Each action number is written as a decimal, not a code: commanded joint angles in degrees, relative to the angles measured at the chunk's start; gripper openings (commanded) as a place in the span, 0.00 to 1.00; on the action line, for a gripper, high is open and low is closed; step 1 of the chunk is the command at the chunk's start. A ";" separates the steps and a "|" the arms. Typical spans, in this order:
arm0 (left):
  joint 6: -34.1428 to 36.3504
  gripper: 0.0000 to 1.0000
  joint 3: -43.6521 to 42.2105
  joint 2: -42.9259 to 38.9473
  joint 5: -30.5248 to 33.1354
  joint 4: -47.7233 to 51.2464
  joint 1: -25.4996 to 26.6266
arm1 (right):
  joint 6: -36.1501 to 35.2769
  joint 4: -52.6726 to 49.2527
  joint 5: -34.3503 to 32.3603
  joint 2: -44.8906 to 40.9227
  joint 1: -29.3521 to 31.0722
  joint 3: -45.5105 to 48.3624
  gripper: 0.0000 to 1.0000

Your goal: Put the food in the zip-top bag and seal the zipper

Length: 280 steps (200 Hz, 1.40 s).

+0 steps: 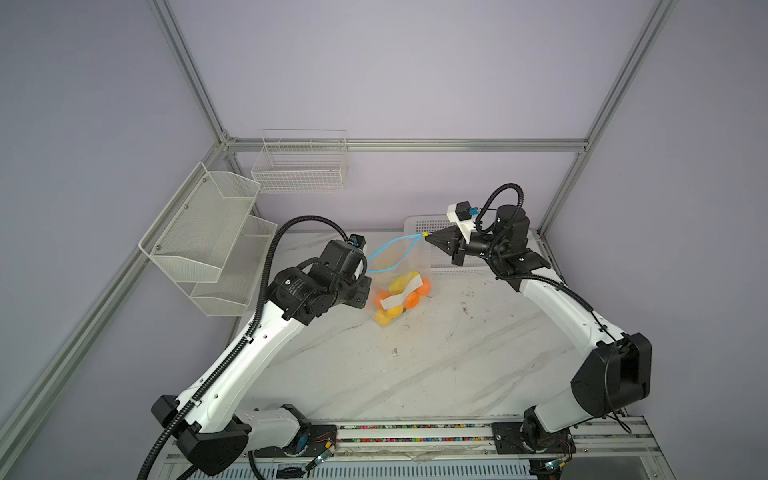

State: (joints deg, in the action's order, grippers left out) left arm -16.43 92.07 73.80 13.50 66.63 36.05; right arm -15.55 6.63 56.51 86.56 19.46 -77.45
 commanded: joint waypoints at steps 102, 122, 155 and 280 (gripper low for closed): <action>8.92 0.67 7.57 2.62 -8.43 -0.24 -3.80 | -6.39 -2.68 2.23 -0.23 0.66 4.00 0.00; 13.09 0.75 10.14 2.86 -14.13 -1.66 -3.76 | -7.08 -3.12 2.81 0.49 0.66 3.23 0.00; 16.25 0.79 11.94 3.64 -20.87 -7.92 -3.73 | -8.06 -3.60 3.78 1.72 0.66 1.84 0.00; 26.39 0.70 21.20 15.65 -37.89 -18.93 -3.75 | -10.39 -3.81 7.63 2.56 0.66 -0.07 0.00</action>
State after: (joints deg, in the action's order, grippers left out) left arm 5.63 106.83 87.07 -17.89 51.16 32.49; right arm -23.16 3.29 61.21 88.88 19.90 -75.59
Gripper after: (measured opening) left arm 0.730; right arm 0.042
